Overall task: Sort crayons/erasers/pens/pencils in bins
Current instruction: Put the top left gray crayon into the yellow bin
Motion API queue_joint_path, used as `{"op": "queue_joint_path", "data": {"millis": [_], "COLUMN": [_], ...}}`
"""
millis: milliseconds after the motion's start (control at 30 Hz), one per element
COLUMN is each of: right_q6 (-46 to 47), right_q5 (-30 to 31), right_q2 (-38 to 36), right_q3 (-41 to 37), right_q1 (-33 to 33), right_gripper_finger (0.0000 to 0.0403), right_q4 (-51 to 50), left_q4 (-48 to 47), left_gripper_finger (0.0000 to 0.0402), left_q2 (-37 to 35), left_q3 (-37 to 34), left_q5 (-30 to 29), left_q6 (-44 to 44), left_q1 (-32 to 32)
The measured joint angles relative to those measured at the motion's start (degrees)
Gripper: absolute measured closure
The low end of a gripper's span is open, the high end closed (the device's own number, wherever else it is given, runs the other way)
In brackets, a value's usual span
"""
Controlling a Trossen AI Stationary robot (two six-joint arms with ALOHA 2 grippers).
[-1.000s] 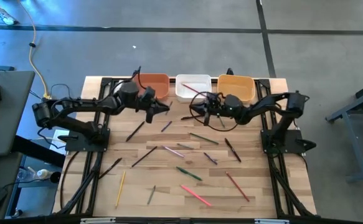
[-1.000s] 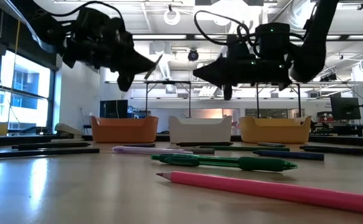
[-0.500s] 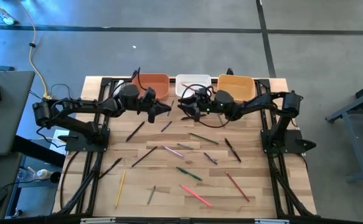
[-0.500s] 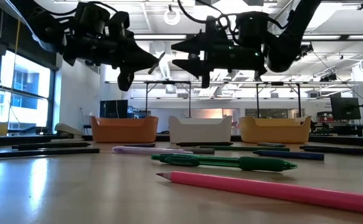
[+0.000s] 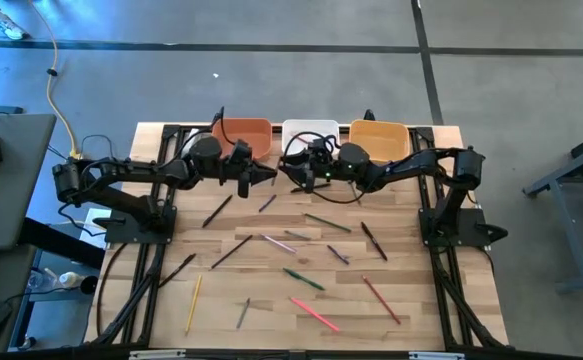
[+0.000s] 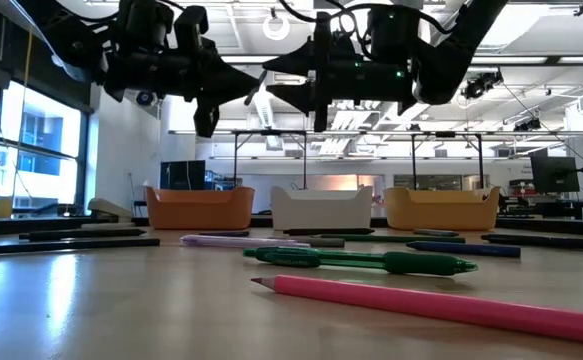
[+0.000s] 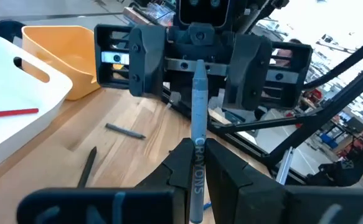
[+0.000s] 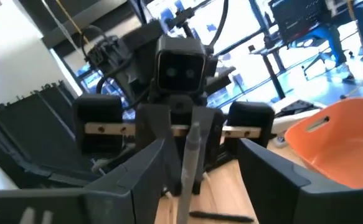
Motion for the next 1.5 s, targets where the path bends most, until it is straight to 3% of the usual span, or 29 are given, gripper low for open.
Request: {"op": "queue_joint_path", "data": {"millis": [600,1200,1500], "right_q6": [-1.52,-3.01,-3.03], "right_q5": [0.34,-0.08,-0.79], "right_q2": [0.0,0.0,0.0], "right_q3": [0.01,0.01,0.0], "right_q1": [0.04,-0.14,-0.54], "right_gripper_finger": [0.0267,0.034,0.0335], "right_q4": [0.9,1.4,1.62], "left_q4": [3.1,3.17,3.21], "left_gripper_finger": [0.0378,0.0378,0.0378], "left_q2": [4.76,4.79,4.79], "left_q3": [3.8,3.86,3.86], "left_q5": [0.45,0.64,0.61], "left_q6": [-0.61,0.74,0.74], "left_q1": [-1.37,-1.03,-1.03]}}
